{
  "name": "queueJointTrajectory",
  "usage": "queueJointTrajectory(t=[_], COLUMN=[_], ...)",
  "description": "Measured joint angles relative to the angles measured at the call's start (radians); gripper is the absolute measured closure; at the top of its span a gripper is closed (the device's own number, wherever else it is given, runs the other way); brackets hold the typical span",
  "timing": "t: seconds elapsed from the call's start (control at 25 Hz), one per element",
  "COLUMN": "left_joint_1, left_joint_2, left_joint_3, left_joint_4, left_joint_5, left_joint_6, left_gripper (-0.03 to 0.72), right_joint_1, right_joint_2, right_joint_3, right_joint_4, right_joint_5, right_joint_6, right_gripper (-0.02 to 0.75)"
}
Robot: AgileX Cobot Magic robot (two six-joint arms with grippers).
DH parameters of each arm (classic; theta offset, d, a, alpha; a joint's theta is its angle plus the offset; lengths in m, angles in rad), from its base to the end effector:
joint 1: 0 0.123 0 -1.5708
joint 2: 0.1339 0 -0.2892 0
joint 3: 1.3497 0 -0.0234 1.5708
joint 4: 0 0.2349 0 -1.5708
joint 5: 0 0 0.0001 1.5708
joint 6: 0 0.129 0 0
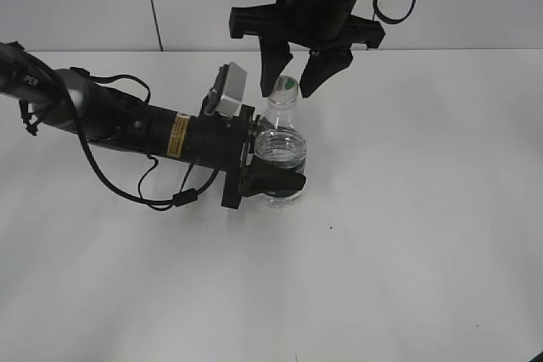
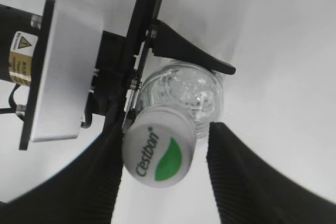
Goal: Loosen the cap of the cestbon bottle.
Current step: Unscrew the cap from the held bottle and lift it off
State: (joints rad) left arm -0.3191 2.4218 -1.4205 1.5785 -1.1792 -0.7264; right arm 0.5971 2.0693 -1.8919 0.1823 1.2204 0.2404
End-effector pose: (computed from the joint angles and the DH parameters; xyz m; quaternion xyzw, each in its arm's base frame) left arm 0.3731 -0.2488 0.0715 0.5850 0.5577 -0.4382 0.3933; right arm 0.3517 0.2657 0.2357 -0.1556 0.9753 0.1337 0.0819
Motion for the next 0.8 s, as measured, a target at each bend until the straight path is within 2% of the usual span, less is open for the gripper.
queueJointTrajectory(t=[0.16,0.4,0.52,0.8], left_joint_1=[0.000,0.000,0.000,0.000], left_joint_2=[0.000,0.000,0.000,0.000], left_joint_3=[0.000,0.000,0.000,0.000], left_joint_4=[-0.001,-0.001,-0.002,-0.001], left_joint_5=[0.000,0.007,0.009,0.011], left_joint_6=[0.000,0.000,0.000,0.000], left_gripper=[0.287,0.287,0.287,0.287], right_joint_1=[0.000,0.000,0.000,0.000], right_joint_2=[0.000,0.000,0.000,0.000], right_joint_3=[0.000,0.000,0.000,0.000], right_joint_4=[0.005,0.006,0.008,0.013], right_joint_5=[-0.002,-0.003,-0.004,-0.006], right_joint_6=[0.000,-0.051,-0.191,-0.698], right_gripper=[0.432,0.433,0.433,0.433])
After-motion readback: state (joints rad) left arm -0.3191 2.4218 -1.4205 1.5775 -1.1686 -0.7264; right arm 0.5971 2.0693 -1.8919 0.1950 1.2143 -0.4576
